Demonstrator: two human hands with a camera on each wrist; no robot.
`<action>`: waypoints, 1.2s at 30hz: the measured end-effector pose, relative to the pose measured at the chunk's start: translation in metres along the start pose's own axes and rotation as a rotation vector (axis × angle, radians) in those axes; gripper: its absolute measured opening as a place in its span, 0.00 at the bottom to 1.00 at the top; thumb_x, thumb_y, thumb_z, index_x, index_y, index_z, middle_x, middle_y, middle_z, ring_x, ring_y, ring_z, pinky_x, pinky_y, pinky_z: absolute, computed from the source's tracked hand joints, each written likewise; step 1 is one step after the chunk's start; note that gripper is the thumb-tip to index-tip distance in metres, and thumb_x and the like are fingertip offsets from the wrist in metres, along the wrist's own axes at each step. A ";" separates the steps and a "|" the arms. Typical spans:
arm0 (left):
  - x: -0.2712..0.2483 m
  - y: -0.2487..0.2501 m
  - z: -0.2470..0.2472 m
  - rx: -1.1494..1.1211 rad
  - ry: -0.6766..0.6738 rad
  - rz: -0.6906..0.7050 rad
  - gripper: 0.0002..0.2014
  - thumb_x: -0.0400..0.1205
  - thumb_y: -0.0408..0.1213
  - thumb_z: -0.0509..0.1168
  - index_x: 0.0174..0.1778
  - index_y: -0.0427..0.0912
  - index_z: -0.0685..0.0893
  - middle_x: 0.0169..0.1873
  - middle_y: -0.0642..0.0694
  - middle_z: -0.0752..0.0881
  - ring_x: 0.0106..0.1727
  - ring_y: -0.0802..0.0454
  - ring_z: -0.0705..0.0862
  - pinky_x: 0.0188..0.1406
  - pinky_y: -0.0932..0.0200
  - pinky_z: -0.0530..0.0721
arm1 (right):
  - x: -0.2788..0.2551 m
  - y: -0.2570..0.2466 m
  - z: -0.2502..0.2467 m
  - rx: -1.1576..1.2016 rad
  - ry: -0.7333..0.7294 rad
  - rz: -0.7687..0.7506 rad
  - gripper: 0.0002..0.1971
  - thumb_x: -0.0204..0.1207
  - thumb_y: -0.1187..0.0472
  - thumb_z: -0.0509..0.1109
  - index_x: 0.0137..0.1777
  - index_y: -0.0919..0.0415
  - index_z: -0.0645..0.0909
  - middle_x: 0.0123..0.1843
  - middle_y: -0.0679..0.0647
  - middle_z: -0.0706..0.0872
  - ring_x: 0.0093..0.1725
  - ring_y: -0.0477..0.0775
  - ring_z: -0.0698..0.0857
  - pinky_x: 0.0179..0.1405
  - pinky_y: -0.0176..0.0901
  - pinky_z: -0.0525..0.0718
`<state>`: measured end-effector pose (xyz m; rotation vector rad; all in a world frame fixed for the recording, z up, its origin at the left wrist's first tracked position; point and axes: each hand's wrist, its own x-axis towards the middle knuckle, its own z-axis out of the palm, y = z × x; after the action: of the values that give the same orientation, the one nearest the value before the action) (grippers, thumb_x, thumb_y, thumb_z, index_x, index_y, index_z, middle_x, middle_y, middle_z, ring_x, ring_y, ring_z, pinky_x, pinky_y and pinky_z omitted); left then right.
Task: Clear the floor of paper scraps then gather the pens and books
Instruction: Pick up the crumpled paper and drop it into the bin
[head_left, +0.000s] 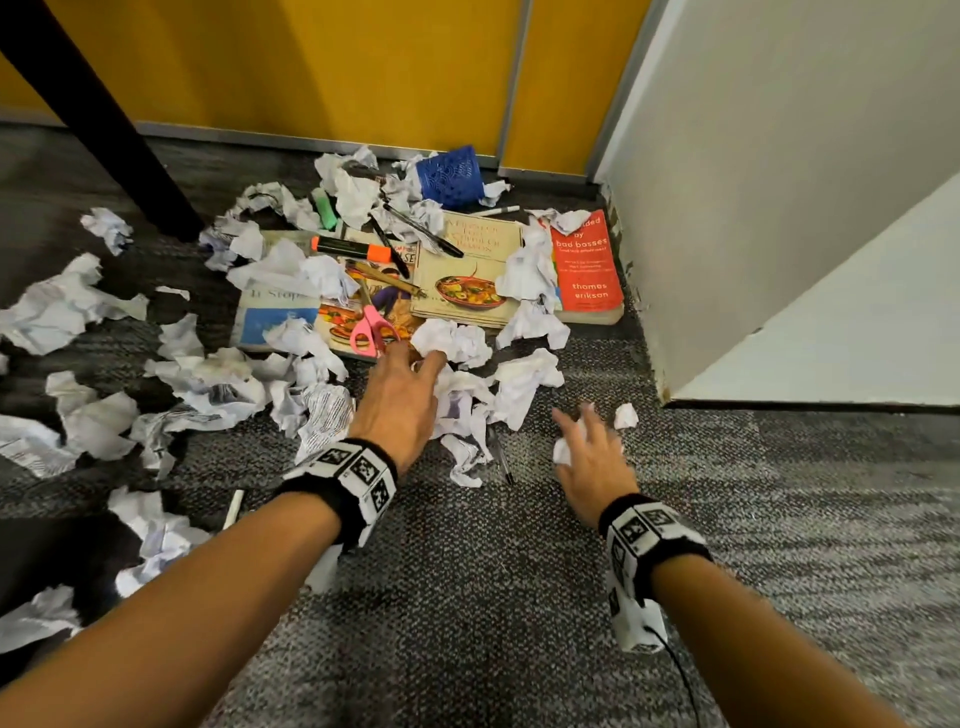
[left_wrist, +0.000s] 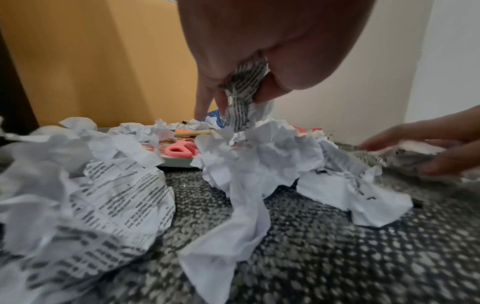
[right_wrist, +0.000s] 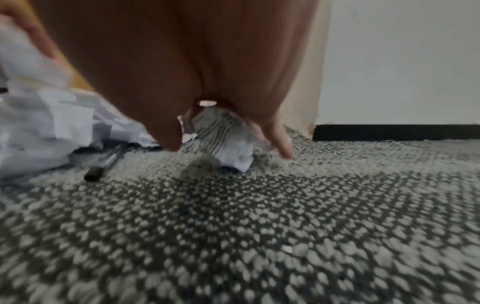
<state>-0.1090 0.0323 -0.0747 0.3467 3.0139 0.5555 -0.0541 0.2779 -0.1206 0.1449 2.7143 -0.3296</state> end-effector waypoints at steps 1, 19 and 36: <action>0.004 0.001 0.006 0.029 -0.066 0.022 0.29 0.80 0.27 0.62 0.78 0.46 0.68 0.73 0.30 0.65 0.75 0.30 0.68 0.74 0.27 0.70 | 0.001 0.002 0.005 -0.056 -0.048 -0.021 0.32 0.82 0.54 0.63 0.82 0.45 0.53 0.87 0.55 0.48 0.84 0.72 0.54 0.76 0.73 0.67; -0.006 -0.008 0.043 0.140 -0.429 0.062 0.24 0.83 0.46 0.64 0.73 0.51 0.65 0.72 0.38 0.68 0.70 0.38 0.70 0.63 0.41 0.80 | 0.065 -0.045 -0.022 -0.096 0.054 -0.226 0.36 0.71 0.71 0.71 0.76 0.46 0.63 0.86 0.59 0.45 0.70 0.70 0.75 0.67 0.56 0.80; -0.025 -0.011 0.008 0.135 -0.055 -0.383 0.32 0.80 0.44 0.67 0.78 0.51 0.61 0.73 0.30 0.66 0.59 0.34 0.83 0.46 0.45 0.84 | 0.026 0.065 -0.014 0.379 0.352 -0.133 0.24 0.64 0.70 0.80 0.56 0.66 0.72 0.69 0.68 0.71 0.66 0.67 0.75 0.68 0.54 0.76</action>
<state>-0.0864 0.0192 -0.0861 -0.2061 2.9555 0.3054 -0.0734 0.3459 -0.1325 0.1385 2.9810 -0.9371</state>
